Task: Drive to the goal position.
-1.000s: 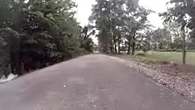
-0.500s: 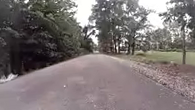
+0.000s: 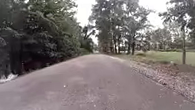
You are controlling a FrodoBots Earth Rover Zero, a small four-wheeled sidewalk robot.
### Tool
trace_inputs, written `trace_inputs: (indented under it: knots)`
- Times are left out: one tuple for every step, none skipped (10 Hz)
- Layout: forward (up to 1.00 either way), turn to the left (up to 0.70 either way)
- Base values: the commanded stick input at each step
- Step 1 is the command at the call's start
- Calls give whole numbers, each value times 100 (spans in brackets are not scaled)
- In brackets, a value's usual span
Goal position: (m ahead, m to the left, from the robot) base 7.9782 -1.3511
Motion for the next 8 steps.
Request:
trace_inputs:
  knots:
    - [6,1]
    - [6,1]
    - [6,1]
    - [6,1]
    - [6,1]
    - [6,1]
    - [6,1]
    - [6,1]
